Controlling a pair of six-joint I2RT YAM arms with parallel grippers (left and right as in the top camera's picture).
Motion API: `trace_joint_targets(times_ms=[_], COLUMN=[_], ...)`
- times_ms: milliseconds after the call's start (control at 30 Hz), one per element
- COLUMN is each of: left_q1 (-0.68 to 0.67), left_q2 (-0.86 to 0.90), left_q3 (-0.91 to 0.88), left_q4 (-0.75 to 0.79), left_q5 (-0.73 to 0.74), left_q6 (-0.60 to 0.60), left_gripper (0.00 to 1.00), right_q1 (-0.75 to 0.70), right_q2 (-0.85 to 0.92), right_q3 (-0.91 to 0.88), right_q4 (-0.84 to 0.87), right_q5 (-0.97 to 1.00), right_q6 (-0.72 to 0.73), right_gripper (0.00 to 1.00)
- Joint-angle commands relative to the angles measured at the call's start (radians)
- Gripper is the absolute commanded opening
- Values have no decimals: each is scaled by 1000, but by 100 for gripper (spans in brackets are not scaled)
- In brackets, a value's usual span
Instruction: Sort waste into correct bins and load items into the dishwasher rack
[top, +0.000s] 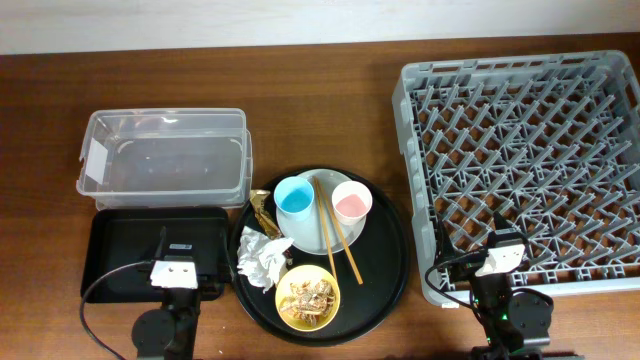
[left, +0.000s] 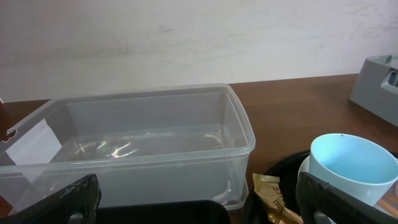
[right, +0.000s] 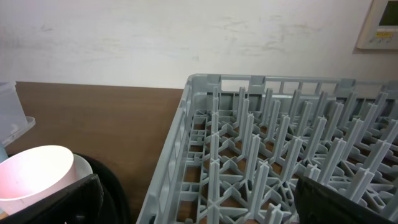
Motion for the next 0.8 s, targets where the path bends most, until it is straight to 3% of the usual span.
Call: trace_joint_targets(times_ms=[0, 300, 400, 467, 600, 633, 667, 767], left_q1=[-5, -5, -5, -5, -5, -5, -5, -5], left_q2=[-9, -9, -9, -9, 174, 286, 530, 864], left_q3=[-6, -6, -5, 34, 418, 555, 813, 1083], left_q4=[-2, 12, 75, 80, -243, -338, -563, -871], left_q5=[-14, -14, 31, 137, 114, 115, 121, 219], left_q6=[16, 16, 16, -6, -23, -22, -21, -23], left_gripper=[99, 99, 99, 99, 99, 99, 99, 99], right_q1=[-6, -6, -6, -6, -6, -6, -6, -6], right_q2=[-6, -6, -6, -6, -6, -6, -6, -6], right_q3=[-5, -5, -5, -5, -5, -5, -5, -5], right_q4=[-4, -4, -4, -4, -4, -4, -4, -4], right_q5=[2, 1, 2, 2, 2, 2, 2, 2], right_q6=[5, 5, 5, 5, 5, 5, 5, 5], right_gripper=[99, 99, 99, 99, 99, 99, 99, 99])
